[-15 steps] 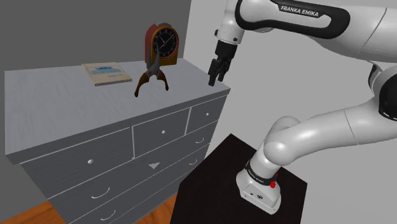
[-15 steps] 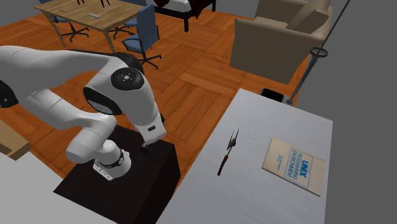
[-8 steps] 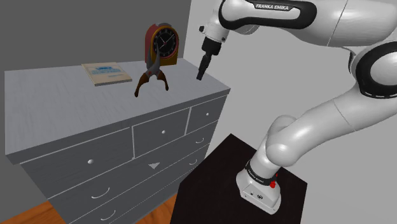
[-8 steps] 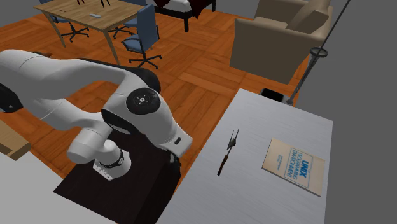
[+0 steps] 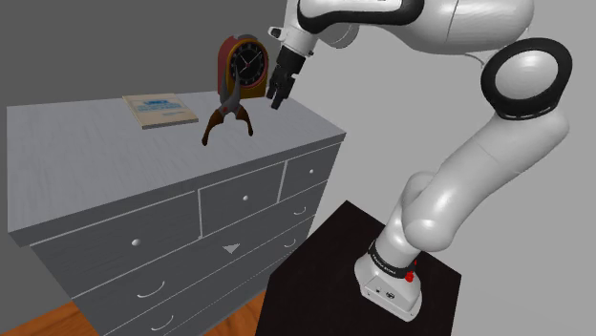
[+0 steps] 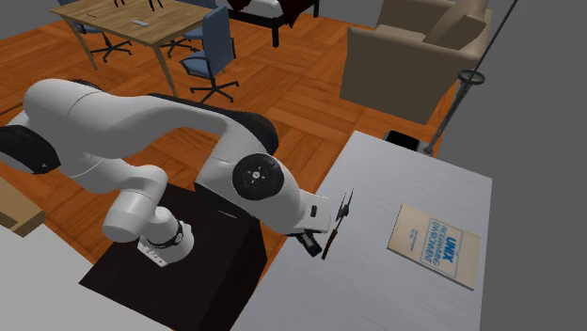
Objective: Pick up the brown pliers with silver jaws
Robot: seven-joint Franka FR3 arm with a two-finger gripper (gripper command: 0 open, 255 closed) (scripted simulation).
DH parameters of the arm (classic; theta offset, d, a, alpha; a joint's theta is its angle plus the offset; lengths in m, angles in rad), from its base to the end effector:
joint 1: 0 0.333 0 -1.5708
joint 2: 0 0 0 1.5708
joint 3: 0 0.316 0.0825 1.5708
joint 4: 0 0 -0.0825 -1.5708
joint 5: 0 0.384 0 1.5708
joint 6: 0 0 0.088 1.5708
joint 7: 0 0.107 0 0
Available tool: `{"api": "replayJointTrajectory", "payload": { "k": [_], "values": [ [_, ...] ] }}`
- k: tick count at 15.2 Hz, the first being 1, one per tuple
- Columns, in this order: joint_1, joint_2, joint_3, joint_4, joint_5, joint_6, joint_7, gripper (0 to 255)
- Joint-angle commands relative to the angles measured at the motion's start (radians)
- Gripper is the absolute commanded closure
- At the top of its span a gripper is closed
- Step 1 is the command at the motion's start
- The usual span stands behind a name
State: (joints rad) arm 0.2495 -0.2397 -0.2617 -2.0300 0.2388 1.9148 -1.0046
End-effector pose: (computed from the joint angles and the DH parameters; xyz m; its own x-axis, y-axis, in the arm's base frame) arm 0.5007 0.0004 0.5599 0.5804 0.7573 0.2992 0.8048 -0.5894 -0.0694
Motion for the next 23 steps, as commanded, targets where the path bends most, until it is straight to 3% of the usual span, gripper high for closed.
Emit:
{"api": "replayJointTrajectory", "payload": {
  "k": [1,7,16,17,23],
  "values": [
    [0.027,0.066,-0.016,0.071,0.051,0.002,-0.124,0],
    [0.062,0.245,-0.028,0.287,0.196,-0.044,-0.438,0],
    [0.064,0.248,-0.024,0.192,0.212,0.047,-0.477,0],
    [0.065,0.247,-0.024,0.191,0.211,0.048,-0.476,255],
    [0.064,0.247,-0.024,0.191,0.212,0.048,-0.477,255]
  ]
}}
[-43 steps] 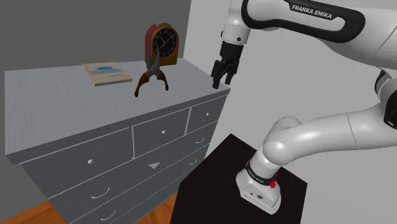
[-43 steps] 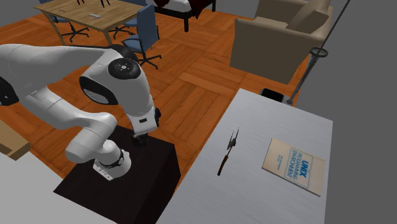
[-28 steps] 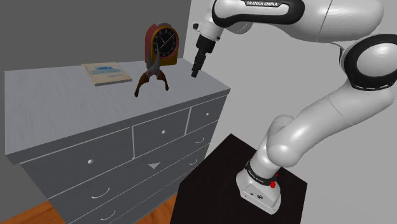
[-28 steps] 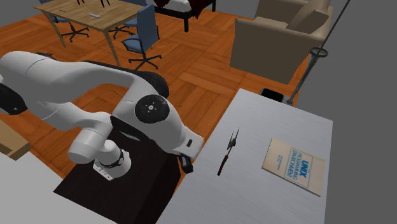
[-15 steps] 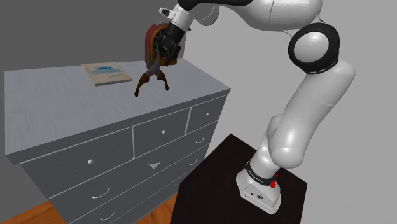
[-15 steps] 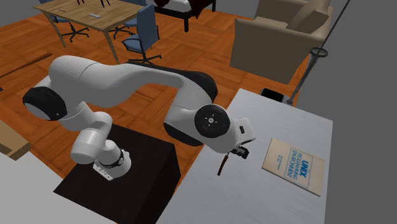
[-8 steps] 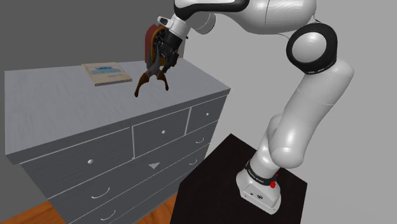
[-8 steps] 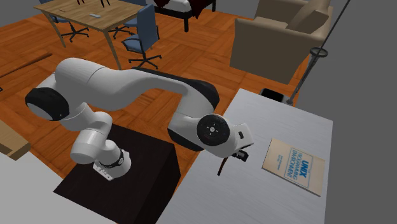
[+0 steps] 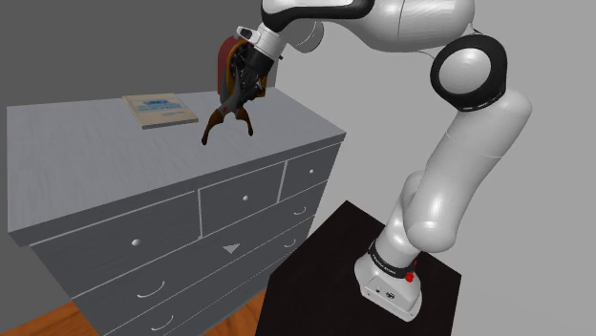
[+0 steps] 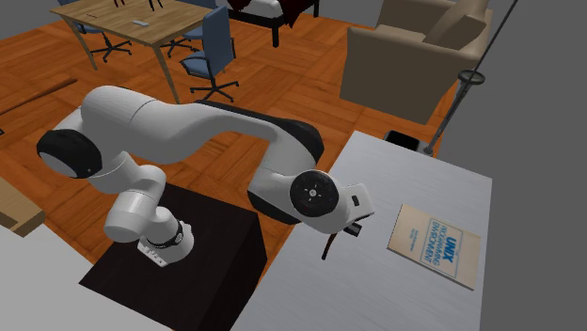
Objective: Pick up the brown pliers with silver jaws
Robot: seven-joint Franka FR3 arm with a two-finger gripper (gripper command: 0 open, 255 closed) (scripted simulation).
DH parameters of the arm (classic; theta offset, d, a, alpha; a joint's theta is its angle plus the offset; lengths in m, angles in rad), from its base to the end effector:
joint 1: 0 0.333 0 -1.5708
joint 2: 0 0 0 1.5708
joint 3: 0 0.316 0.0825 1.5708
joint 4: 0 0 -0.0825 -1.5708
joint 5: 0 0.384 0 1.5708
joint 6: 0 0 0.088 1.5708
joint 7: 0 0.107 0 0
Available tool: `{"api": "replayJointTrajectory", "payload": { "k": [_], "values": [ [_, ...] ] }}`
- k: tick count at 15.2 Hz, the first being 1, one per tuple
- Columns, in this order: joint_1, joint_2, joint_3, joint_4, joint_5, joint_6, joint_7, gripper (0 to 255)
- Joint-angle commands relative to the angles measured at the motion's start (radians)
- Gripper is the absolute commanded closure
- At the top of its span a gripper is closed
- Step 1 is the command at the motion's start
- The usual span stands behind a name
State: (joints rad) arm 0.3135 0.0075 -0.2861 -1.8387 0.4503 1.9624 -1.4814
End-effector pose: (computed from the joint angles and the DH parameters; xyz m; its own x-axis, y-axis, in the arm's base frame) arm 0.5773 0.0447 0.5336 0.1812 0.8881 0.4224 0.9748 -0.2191 0.0424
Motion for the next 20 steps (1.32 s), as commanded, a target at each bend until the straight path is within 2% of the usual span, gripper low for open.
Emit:
{"api": "replayJointTrajectory", "payload": {
  "k": [1,3,18,20],
  "values": [
    [0.000,0.000,0.000,0.000,0.000,0.000,0.000,255],
    [0.000,0.001,0.000,0.001,0.000,0.000,0.000,255],
    [-0.007,0.008,-0.007,0.204,-0.022,-0.185,0.073,255],
    [-0.007,0.009,-0.007,0.207,-0.022,-0.187,0.074,255]
  ]
}}
